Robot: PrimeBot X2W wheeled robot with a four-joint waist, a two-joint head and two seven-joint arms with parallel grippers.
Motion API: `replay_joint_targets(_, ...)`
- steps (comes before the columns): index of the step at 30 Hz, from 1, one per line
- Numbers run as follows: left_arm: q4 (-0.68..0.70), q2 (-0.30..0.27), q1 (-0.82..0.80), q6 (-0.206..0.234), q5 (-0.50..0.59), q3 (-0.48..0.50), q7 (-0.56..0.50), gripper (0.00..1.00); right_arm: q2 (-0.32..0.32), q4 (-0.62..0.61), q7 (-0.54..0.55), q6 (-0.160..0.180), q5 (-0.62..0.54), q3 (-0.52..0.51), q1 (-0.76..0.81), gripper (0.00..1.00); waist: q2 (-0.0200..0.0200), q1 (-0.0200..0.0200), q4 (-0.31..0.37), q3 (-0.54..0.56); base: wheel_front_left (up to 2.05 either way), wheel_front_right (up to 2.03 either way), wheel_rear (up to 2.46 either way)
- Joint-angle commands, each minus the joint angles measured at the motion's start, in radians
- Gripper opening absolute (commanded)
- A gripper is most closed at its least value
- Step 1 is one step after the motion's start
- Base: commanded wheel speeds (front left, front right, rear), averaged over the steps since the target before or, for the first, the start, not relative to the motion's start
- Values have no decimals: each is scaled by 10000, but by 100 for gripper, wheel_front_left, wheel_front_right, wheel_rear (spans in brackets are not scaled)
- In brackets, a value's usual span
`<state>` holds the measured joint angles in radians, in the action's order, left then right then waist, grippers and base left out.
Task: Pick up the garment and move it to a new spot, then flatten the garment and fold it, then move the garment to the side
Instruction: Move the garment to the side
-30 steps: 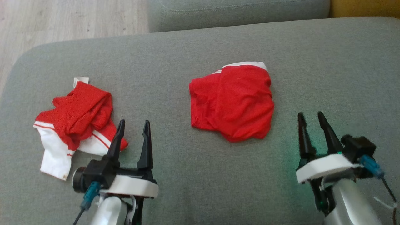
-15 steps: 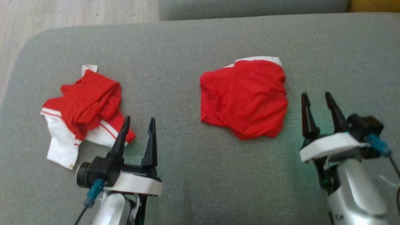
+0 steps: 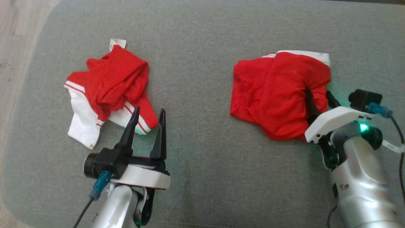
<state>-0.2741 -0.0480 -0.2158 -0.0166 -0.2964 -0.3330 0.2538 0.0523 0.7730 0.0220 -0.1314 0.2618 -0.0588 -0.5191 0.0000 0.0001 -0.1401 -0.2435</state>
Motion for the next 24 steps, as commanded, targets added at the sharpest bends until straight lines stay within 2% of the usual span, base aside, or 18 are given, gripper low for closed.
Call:
replay_joint_targets(1,302,-22,-443,64,-40,178,80,100,-20,-63,73,7,114,342,-395,100,0,-1,-120,-107,0,0,0)
replay_joint_targets(3,311,-22,-471,87,-67,154,80,100,-20,465,309,7,19,475,-620,100,0,-1,-164,-153,0,0,0)
replay_joint_targets(4,316,-22,-479,99,-78,141,80,100,-20,706,405,7,-97,535,-724,94,0,-1,-179,-164,0,0,0)
replay_joint_targets(5,317,-22,-487,110,-90,134,80,100,-20,903,437,7,-288,591,-824,11,0,-1,-187,-167,0,0,0)
replay_joint_targets(6,312,-22,-496,121,-100,134,80,100,-20,1046,396,7,-543,662,-914,0,0,-1,-186,-164,0,0,0)
replay_joint_targets(13,274,-22,-432,148,-48,348,80,100,66,1325,-366,7,-1747,915,-1361,0,0,-1,227,102,0,0,0)
replay_joint_targets(17,304,-22,-382,112,41,523,80,100,400,1102,-547,7,-2081,1347,-1413,0,0,-1,649,313,0,0,0)
replay_joint_targets(19,333,-22,-349,101,98,615,80,100,701,891,-491,7,-2083,1707,-1422,0,0,-1,883,380,0,0,0)
replay_joint_targets(24,428,-22,-334,39,214,799,80,100,2342,94,207,7,-1609,3027,-1275,0,0,-1,1418,350,0,0,0)
